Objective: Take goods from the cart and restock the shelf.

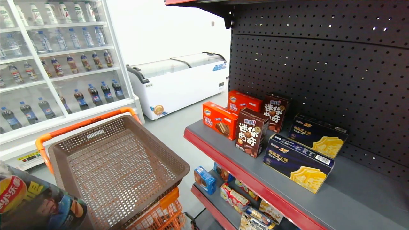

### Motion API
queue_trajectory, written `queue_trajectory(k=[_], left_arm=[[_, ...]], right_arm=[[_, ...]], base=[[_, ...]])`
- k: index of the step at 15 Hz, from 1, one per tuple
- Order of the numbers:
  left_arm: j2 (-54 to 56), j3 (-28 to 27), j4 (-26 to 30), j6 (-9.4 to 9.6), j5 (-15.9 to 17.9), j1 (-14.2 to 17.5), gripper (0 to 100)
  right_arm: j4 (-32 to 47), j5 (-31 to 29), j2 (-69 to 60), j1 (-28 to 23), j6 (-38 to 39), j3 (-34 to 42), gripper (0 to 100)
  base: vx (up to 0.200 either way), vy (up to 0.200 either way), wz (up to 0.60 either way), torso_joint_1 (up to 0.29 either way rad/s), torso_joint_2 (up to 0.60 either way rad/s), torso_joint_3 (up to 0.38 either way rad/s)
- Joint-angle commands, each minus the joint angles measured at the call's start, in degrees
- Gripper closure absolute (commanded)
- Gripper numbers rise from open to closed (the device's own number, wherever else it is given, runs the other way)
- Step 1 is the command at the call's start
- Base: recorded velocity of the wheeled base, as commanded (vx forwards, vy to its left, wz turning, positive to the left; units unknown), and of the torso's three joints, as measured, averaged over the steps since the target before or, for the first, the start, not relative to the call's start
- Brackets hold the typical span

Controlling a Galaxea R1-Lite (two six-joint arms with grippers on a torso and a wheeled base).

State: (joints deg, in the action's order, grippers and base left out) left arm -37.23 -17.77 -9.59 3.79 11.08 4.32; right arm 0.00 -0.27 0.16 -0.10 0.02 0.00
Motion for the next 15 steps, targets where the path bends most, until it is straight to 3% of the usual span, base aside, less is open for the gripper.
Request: queue_trajectory(k=[1,11,15], left_arm=[[4.53,1.16,1.07,0.08,-0.01,-0.62,100],[7.17,2.92,1.60,-0.10,-0.01,-0.62,100],[7.96,3.80,1.68,-0.10,0.08,-0.62,100]], right_arm=[[0.00,0.00,0.02,0.01,-0.02,0.00,0],[0.00,0.09,0.02,0.01,-0.02,0.00,0],[0.00,0.09,0.02,0.01,-0.02,0.00,0]], base=[[0.000,0.000,0.00,0.000,0.00,0.000],[0.000,0.000,0.00,0.000,0.00,0.000],[0.000,0.000,-0.60,-0.001,0.00,0.002]])
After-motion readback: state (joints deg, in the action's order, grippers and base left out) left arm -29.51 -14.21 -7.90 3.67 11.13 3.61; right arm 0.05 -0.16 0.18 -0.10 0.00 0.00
